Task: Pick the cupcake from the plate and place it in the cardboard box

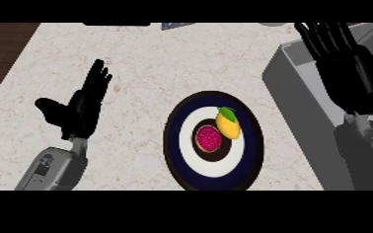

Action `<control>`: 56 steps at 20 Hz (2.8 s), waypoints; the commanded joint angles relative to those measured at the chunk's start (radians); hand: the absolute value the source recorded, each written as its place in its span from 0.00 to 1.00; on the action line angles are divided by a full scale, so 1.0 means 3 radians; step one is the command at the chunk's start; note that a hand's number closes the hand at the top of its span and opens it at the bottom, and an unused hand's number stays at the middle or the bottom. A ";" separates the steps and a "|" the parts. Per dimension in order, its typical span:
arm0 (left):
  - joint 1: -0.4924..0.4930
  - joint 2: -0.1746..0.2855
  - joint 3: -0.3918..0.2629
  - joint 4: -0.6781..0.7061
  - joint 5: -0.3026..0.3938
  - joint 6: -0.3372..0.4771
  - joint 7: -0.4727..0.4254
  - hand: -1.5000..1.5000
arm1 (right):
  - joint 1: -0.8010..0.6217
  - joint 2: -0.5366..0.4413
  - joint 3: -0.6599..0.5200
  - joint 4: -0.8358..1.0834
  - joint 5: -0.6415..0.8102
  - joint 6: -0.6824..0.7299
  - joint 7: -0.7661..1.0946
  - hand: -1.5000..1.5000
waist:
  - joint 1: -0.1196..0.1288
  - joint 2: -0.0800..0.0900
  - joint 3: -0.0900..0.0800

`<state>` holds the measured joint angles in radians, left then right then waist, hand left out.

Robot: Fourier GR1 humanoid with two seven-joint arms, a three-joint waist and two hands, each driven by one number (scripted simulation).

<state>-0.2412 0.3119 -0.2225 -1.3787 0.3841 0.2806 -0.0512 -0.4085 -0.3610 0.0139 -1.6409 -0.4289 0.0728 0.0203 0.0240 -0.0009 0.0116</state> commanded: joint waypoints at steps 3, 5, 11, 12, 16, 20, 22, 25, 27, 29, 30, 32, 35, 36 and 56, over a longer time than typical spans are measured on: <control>-0.0077 0.0445 -0.0072 -0.0110 -0.0368 -0.0303 -0.0137 0.50 | -0.0065 -0.0189 -0.0035 -0.0296 0.0121 0.0098 0.0046 0.00 | -0.0103 -0.0012 -0.0038; -0.0173 0.0665 -0.0187 -0.0163 -0.0620 -0.0405 -0.0247 0.50 | -0.0337 -0.0338 -0.0050 -0.0486 0.0200 0.0023 0.0228 0.00 | -0.0133 -0.0034 -0.0043; -0.0126 0.0794 -0.0229 -0.0398 -0.0587 -0.0752 -0.0131 0.50 | 0.0083 -0.0632 0.0303 -0.0243 0.1184 0.0228 -0.0256 0.00 | -0.0067 0.0003 -0.0037; -0.0075 0.0780 -0.0224 -0.0320 -0.0618 -0.0762 -0.0269 0.50 | 0.0135 -0.0672 0.0318 -0.0153 0.1344 0.0263 -0.0524 0.00 | -0.0063 0.0010 -0.0037; -0.0073 0.0692 -0.0269 -0.0375 -0.0765 -0.0630 -0.0270 0.50 | 0.0083 -0.0766 0.0632 -0.0165 0.1900 0.0295 -0.0930 0.00 | -0.0040 0.0011 -0.0037; 0.0043 0.0775 -0.0190 -0.0437 -0.0714 -0.0780 -0.0332 0.50 | -0.0044 -0.0825 0.0940 -0.0461 0.2275 0.0363 -0.0581 0.00 | -0.0036 -0.0003 -0.0043; -0.0184 0.0726 -0.0132 -0.0283 -0.0670 -0.0824 -0.0192 0.50 | -0.0133 -0.1068 0.0908 -0.0540 0.2229 0.0693 -0.0364 0.00 | -0.0084 -0.0001 -0.0044; -0.0002 0.0730 -0.0223 -0.0458 -0.0772 -0.0762 -0.0217 0.50 | -0.0143 -0.1045 0.1430 -0.0679 0.2755 0.0760 -0.0070 0.00 | -0.0026 -0.0012 -0.0046; -0.0099 0.0718 -0.0127 -0.0293 -0.0763 -0.0791 -0.0281 0.50 | -0.0238 -0.1061 0.1553 -0.0810 0.2817 0.0978 0.0169 0.00 | -0.0062 -0.0003 -0.0046; 0.0008 0.0670 -0.0225 -0.0359 -0.0818 -0.0784 -0.0300 0.50 | -0.0510 -0.0941 0.1745 -0.1009 0.2799 0.1283 0.0664 0.00 | -0.0039 -0.0014 -0.0051; 0.0100 0.0705 -0.0186 -0.0491 -0.0754 -0.0817 -0.0216 0.50 | -0.0352 -0.1032 0.1709 -0.1127 0.2738 0.1404 0.0694 0.00 | -0.0064 -0.0020 -0.0045; -0.0080 0.0755 -0.0055 -0.0426 -0.0704 -0.0878 -0.0149 0.50 | -0.0590 -0.0829 0.1902 -0.1149 0.2891 0.1547 0.1072 0.00 | -0.0058 -0.0014 -0.0046; -0.0147 0.0581 -0.0132 -0.0350 -0.0822 -0.0800 -0.0120 0.50 | -0.0665 -0.0538 0.2129 -0.1279 0.2988 0.1778 0.1591 0.00 | -0.0083 -0.0008 -0.0046; -0.0049 0.0628 -0.0092 -0.0447 -0.0796 -0.0830 -0.0102 0.50 | -0.0500 -0.0540 0.2194 -0.1472 0.3009 0.1837 0.1737 0.00 | -0.0090 -0.0015 -0.0044; 0.0133 0.0327 0.0198 -0.0420 -0.1171 -0.1110 -0.0226 0.50 | -0.0412 0.0701 0.2549 -0.0771 0.4002 0.2189 0.2301 0.00 | -0.0070 0.0002 -0.0039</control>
<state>-0.2217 0.4264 -0.1840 -1.5188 0.0531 -0.0261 -0.0948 -0.5202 -0.2202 0.7851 -1.9066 0.7103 0.7111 0.7094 0.0019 -0.0005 0.0000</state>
